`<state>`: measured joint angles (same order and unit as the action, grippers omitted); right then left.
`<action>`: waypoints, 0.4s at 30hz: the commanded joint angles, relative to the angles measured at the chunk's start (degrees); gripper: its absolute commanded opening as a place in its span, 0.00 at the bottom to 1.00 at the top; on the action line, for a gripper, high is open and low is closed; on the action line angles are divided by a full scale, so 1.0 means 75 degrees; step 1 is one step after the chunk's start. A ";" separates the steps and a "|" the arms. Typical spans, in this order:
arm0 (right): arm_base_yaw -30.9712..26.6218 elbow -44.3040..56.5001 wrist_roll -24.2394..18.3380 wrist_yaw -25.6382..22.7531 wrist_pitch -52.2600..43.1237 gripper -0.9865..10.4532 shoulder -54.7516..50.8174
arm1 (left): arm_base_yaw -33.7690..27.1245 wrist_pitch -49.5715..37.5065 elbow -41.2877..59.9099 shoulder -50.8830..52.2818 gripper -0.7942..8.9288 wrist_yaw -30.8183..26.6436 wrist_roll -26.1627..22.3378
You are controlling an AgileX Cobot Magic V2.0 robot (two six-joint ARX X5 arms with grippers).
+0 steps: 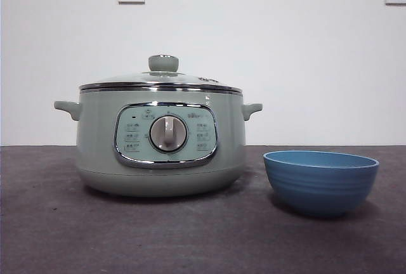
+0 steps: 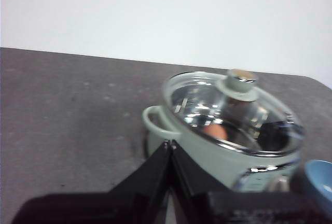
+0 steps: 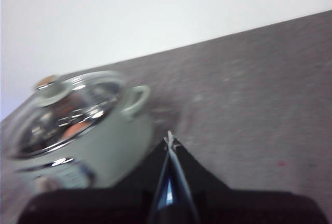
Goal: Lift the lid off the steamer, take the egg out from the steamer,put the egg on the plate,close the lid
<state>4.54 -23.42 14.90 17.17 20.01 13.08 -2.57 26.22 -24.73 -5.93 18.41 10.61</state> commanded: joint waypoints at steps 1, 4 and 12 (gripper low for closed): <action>0.0012 -0.0673 -0.0373 0.0592 0.0382 0.08 0.0522 | -0.0012 0.0356 -0.0560 -0.0385 0.07 0.0341 0.0041; 0.0012 -0.1437 -0.0694 0.1230 0.1052 0.08 0.1186 | -0.0015 0.0755 -0.1102 -0.0807 0.07 0.0749 0.0009; 0.0020 -0.3471 -0.2037 0.2366 0.3439 0.08 0.2792 | -0.0012 0.1792 -0.2122 -0.1699 0.07 0.2084 -0.0236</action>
<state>4.56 -48.49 3.27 34.54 44.56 33.54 -2.57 39.35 -40.27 -18.48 32.95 10.24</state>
